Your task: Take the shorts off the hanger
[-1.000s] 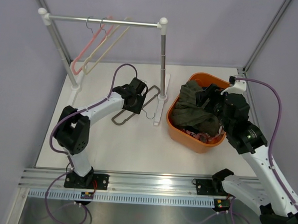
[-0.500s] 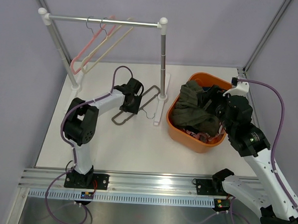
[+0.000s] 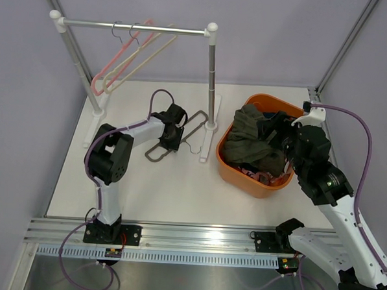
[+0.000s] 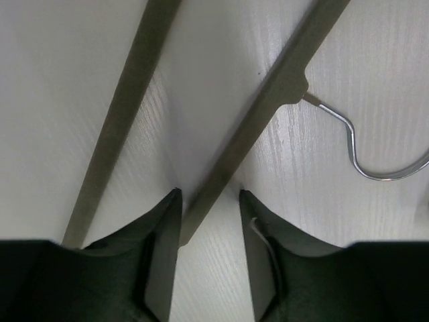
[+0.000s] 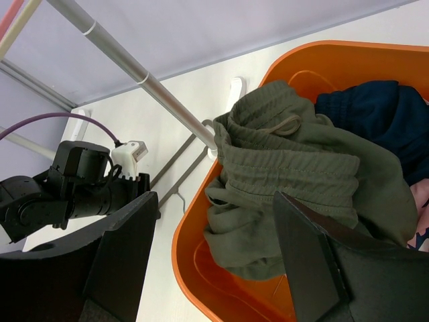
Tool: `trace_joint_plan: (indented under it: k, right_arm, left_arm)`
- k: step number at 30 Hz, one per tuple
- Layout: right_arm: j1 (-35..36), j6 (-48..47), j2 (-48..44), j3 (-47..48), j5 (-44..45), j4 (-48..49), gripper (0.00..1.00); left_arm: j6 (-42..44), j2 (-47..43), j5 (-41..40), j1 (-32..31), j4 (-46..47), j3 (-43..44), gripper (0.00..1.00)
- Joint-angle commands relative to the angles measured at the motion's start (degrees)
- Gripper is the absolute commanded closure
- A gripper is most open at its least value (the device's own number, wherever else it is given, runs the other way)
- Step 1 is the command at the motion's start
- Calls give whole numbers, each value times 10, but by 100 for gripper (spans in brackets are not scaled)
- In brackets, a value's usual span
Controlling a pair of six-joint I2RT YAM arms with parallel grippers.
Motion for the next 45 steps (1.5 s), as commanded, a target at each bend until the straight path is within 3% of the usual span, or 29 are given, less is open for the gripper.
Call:
trace_joint_plan:
  k: [1,7,13,26,37,41,45]
  right_arm:
    - [-2,-6,-6,1,2,4,22]
    - [-2,-8,-14,-1,5,2,22]
    - [-2,-10,-15,0,6,0,22]
    - [-2,-6,-14,-1,1,3,22]
    - [-2,-4,-12,-3,-8,4,22]
    - [-2,-6,13,7,-56,4,16]
    - [-1,-9,71,38,-158,7,16]
  left_arm:
    - [-7,18,9,-2,-1,8,63]
    - [-5,36,20,-2,-20,25,87]
    - [-14,11,34,-2,-17,23,100]
    - [-46,-128,106,4,1,7,100]
    - [-62,-174,164,34,21,-10,100]
    - [-64,-177,177,39,26,-11,100]
    - [-63,-178,178,40,24,-7,100]
